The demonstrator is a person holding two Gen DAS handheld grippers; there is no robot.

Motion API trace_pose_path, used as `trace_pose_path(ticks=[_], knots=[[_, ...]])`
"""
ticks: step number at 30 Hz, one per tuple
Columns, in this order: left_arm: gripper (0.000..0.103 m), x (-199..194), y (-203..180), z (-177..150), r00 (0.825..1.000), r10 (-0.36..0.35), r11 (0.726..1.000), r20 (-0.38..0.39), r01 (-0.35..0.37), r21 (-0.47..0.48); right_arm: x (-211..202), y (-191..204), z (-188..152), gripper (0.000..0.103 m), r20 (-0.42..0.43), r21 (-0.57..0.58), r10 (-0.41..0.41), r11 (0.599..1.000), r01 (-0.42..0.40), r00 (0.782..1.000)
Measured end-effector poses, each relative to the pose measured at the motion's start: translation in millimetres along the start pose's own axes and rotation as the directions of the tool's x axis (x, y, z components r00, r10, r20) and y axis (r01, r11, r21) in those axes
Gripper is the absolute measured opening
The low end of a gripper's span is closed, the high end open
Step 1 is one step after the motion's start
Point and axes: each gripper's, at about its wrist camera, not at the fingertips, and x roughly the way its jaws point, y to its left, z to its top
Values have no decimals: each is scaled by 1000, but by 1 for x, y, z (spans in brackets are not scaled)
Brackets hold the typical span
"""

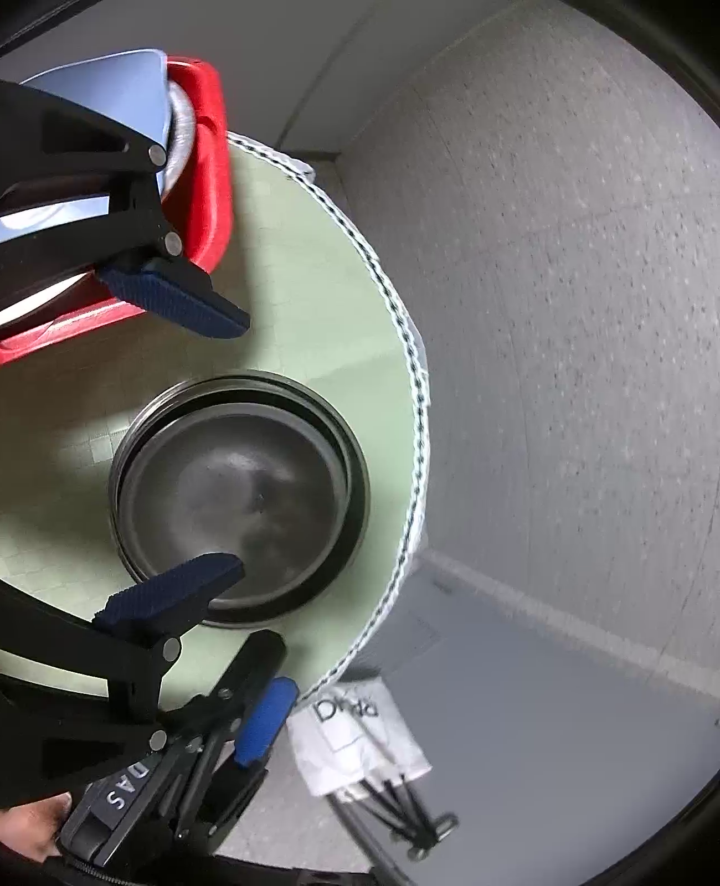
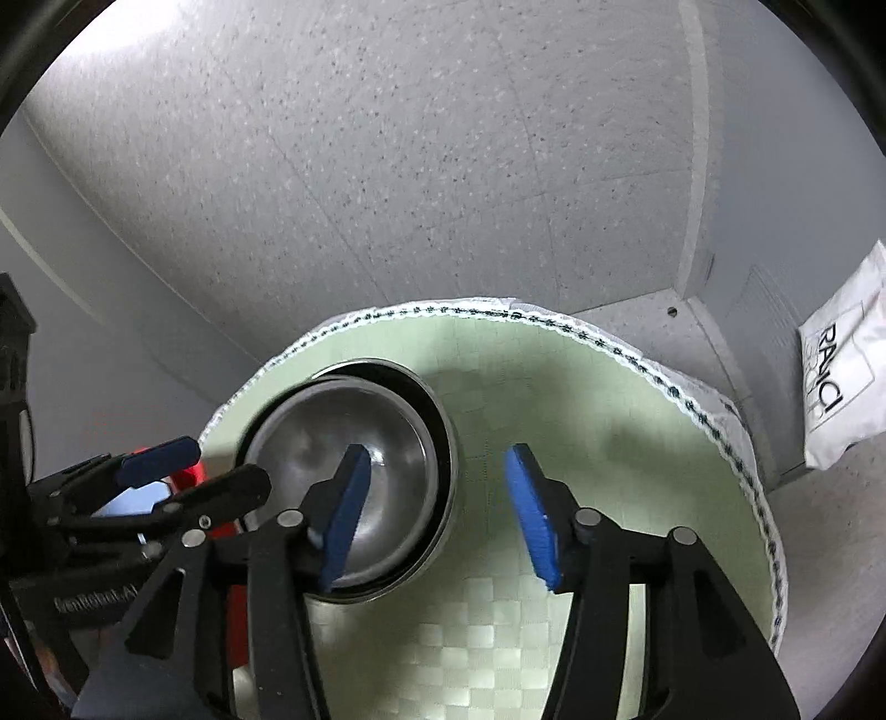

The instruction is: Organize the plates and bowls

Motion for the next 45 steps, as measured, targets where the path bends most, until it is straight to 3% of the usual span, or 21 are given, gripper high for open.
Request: trace_pose_path(ticks=[6, 18, 23, 24, 25, 28, 30, 39, 45], knots=[[82, 17, 24, 17, 995, -26, 999, -100, 28, 19, -4, -3, -7, 65, 10, 58, 23, 998, -23, 1000], [82, 72, 43, 29, 979, -12, 1000, -203, 12, -3, 39, -5, -27, 66, -84, 165, 111, 982, -96, 990], [74, 89, 38, 30, 980, 10, 1000, -197, -7, 16, 58, -3, -33, 66, -136, 177, 144, 977, -119, 980], [70, 92, 35, 31, 980, -4, 1000, -200, 9, 24, 60, -2, -33, 66, -140, 174, 150, 977, -125, 979], [60, 99, 33, 31, 977, -19, 999, -213, 25, 22, 61, 0, -33, 68, -143, 169, 152, 977, -127, 978], [57, 111, 23, 27, 976, 32, 997, -216, -15, 80, 67, 2, -33, 67, -153, 166, 153, 978, -128, 976], [49, 117, 18, 27, 972, -19, 996, -235, 38, 76, 69, 1, -34, 64, -158, 171, 159, 976, -132, 975], [48, 115, 13, 24, 980, -24, 997, -198, 38, 64, 72, -14, -38, 35, -149, 205, 177, 968, -145, 973], [41, 95, 5, 11, 982, -40, 997, -183, 50, 54, 62, -29, -43, 32, -131, 249, 196, 955, -159, 972]])
